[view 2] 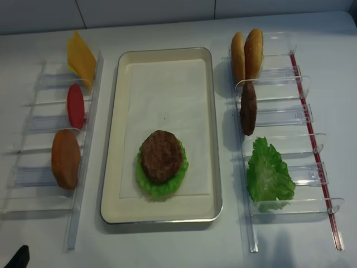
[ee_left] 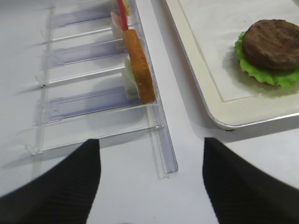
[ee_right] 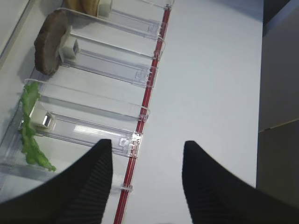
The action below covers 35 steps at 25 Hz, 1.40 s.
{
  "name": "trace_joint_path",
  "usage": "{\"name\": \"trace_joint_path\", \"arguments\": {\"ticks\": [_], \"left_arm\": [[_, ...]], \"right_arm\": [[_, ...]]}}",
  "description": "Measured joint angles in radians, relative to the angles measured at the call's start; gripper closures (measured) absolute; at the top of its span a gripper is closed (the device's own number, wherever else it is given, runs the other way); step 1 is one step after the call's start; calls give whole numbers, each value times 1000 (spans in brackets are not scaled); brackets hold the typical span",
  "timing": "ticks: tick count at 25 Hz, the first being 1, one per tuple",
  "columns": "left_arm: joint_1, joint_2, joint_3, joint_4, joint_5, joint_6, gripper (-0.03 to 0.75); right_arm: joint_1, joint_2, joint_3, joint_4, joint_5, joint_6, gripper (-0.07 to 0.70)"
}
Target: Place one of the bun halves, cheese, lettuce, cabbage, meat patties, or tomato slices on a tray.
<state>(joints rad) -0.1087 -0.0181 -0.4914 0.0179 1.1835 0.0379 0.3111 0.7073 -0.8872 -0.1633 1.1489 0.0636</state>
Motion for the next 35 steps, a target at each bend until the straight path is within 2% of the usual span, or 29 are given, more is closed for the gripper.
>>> {"name": "trace_joint_path", "arguments": {"ticks": [7, 12, 17, 20, 24, 29, 35], "left_arm": [[0, 0, 0, 0, 0, 0, 260], [0, 0, 0, 0, 0, 0, 260], [0, 0, 0, 0, 0, 0, 260], [0, 0, 0, 0, 0, 0, 260], [0, 0, 0, 0, 0, 0, 260], [0, 0, 0, 0, 0, 0, 260], [0, 0, 0, 0, 0, 0, 260]], "right_arm": [[0, -26, 4, 8, -3, -35, 289], [0, -26, 4, 103, -14, -163, 305], [0, -68, 65, 236, -122, -209, 307], [0, -151, 146, 245, -139, -203, 307], [0, -277, 259, 246, -136, -163, 307], [0, -450, 370, 246, -93, -140, 307], [0, -677, 388, 208, -78, -103, 307]]}}
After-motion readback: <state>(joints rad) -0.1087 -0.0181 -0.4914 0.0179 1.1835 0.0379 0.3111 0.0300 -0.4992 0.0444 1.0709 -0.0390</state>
